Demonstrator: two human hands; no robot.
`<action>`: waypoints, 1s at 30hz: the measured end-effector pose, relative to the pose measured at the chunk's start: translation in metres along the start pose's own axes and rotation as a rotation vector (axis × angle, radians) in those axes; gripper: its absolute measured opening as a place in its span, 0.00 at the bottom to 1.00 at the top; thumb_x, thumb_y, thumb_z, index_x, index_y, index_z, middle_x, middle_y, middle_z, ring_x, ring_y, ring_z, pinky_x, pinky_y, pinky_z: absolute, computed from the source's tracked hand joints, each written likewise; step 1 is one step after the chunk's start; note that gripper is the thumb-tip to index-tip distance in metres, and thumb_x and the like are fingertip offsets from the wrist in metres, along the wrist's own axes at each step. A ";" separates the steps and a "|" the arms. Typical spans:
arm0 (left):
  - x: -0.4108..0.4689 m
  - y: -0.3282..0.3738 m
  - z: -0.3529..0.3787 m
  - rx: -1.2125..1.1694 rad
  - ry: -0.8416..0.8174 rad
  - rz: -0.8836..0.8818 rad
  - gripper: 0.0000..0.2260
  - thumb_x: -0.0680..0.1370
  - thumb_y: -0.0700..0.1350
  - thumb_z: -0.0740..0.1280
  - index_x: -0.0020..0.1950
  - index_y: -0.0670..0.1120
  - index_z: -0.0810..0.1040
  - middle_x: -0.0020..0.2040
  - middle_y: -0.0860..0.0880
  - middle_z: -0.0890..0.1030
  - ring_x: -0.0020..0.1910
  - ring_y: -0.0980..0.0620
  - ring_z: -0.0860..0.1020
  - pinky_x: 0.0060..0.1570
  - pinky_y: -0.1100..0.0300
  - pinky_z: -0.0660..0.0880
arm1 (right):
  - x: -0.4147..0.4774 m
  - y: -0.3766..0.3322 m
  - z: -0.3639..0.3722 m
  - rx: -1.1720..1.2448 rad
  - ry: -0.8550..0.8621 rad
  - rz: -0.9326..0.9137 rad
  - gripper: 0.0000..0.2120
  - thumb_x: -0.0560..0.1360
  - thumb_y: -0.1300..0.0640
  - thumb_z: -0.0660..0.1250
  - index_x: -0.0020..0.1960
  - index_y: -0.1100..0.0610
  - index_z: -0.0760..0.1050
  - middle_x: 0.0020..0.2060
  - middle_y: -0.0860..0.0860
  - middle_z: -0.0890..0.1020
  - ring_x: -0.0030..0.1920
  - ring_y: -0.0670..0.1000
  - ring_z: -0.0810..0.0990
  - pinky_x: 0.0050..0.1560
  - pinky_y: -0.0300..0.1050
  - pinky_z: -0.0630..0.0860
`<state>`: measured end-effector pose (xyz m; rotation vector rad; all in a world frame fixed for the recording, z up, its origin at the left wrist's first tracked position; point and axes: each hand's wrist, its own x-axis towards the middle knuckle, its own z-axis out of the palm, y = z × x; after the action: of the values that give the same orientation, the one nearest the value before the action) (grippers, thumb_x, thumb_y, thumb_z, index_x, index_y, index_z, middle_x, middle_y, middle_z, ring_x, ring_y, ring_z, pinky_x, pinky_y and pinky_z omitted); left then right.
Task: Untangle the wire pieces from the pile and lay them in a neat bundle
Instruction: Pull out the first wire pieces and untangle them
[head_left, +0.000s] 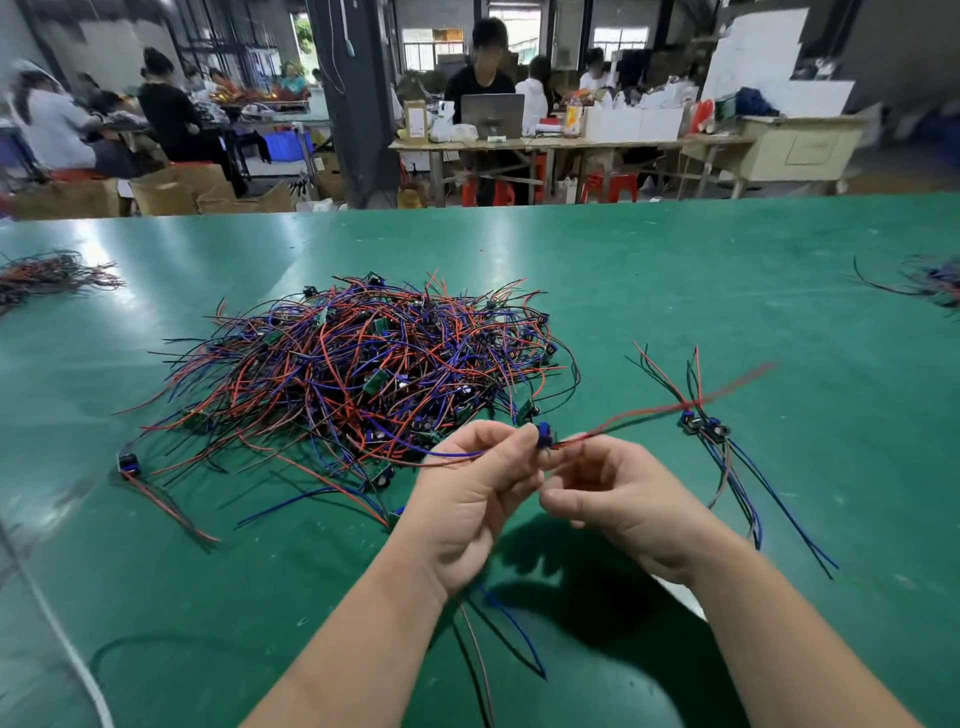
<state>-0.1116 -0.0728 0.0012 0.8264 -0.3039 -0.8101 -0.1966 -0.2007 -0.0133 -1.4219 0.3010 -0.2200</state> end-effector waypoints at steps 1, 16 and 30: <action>0.001 -0.002 0.000 0.035 0.037 0.048 0.04 0.61 0.40 0.73 0.29 0.46 0.79 0.33 0.45 0.82 0.31 0.54 0.81 0.33 0.65 0.78 | 0.000 0.000 0.004 0.077 -0.002 -0.036 0.15 0.58 0.66 0.78 0.42 0.58 0.79 0.32 0.54 0.79 0.30 0.48 0.75 0.30 0.36 0.71; 0.004 -0.001 -0.011 0.370 -0.103 0.022 0.17 0.74 0.25 0.61 0.45 0.43 0.84 0.43 0.44 0.85 0.41 0.51 0.84 0.39 0.63 0.79 | 0.005 -0.017 -0.003 0.563 0.249 -0.015 0.03 0.60 0.65 0.70 0.32 0.59 0.81 0.27 0.54 0.79 0.23 0.45 0.76 0.24 0.34 0.74; -0.005 -0.010 -0.007 0.681 -0.094 -0.240 0.03 0.69 0.37 0.75 0.37 0.40 0.82 0.32 0.43 0.82 0.29 0.52 0.81 0.32 0.62 0.78 | 0.010 -0.017 -0.023 0.278 0.553 0.010 0.05 0.70 0.65 0.72 0.38 0.61 0.76 0.24 0.50 0.78 0.21 0.43 0.72 0.21 0.31 0.66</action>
<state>-0.1164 -0.0695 -0.0111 1.4847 -0.5887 -0.9859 -0.1948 -0.2277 0.0002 -1.0634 0.7017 -0.6261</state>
